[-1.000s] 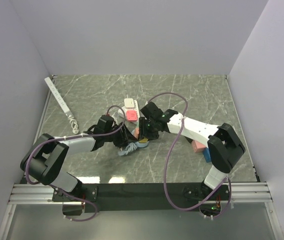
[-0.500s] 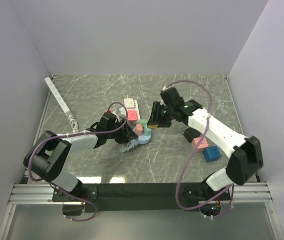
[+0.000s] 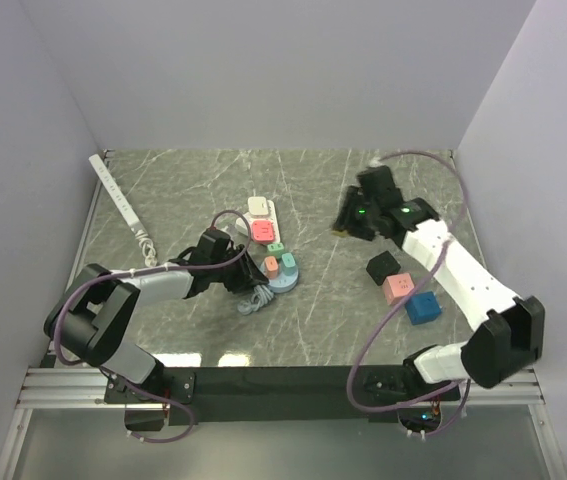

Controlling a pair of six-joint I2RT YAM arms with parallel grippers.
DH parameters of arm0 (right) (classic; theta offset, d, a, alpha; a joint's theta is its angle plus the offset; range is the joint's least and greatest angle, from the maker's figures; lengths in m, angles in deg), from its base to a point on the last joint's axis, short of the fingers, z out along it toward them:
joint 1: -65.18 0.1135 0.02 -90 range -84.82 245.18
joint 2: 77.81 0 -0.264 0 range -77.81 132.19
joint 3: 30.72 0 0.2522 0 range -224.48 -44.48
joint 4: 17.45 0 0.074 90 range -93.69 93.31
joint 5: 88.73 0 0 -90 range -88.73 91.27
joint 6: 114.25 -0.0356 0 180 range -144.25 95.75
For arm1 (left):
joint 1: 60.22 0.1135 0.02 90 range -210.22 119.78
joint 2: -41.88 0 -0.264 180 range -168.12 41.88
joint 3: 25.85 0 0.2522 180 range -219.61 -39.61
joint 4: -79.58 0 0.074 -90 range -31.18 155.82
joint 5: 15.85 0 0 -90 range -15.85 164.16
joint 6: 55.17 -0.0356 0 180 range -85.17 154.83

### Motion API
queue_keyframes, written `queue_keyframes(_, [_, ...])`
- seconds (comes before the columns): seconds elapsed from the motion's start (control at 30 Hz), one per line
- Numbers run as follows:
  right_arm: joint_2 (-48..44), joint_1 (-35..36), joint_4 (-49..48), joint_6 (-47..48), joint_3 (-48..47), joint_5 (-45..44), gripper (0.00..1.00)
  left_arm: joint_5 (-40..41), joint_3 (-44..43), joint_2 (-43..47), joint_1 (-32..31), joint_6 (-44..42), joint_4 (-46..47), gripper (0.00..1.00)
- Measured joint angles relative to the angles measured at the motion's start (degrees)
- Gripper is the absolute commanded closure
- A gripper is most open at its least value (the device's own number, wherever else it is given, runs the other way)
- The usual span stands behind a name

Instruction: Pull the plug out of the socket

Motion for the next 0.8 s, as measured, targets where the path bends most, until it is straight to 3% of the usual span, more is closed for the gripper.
queue_keyframes(0.13, [-4.7,-12.6,0.3,-0.9,5.2,-8.7,1.00,0.0,0.1,0.8,0.0,0.0,-0.3,1.00])
queue_keyframes(0.27, [-3.2,-24.3,1.0,-1.3,7.1,-13.4,1.00,-0.1,0.1,1.6,0.0,-0.4,-1.2,1.00])
queue_keyframes(0.7, [9.2,-34.4,-2.0,-3.0,13.4,-13.4,1.00,-1.5,-1.0,5.5,-0.1,-2.8,-4.0,1.00])
queue_keyframes(0.73, [9.6,-34.6,-2.8,-3.1,14.2,-12.7,0.97,-1.6,-1.3,5.8,-0.1,-2.8,-4.0,1.00])
queue_keyframes(0.8, [9.3,-34.7,-3.7,-3.2,16.5,-11.3,0.77,-1.6,-1.6,6.3,-0.1,-2.8,-3.9,1.00])
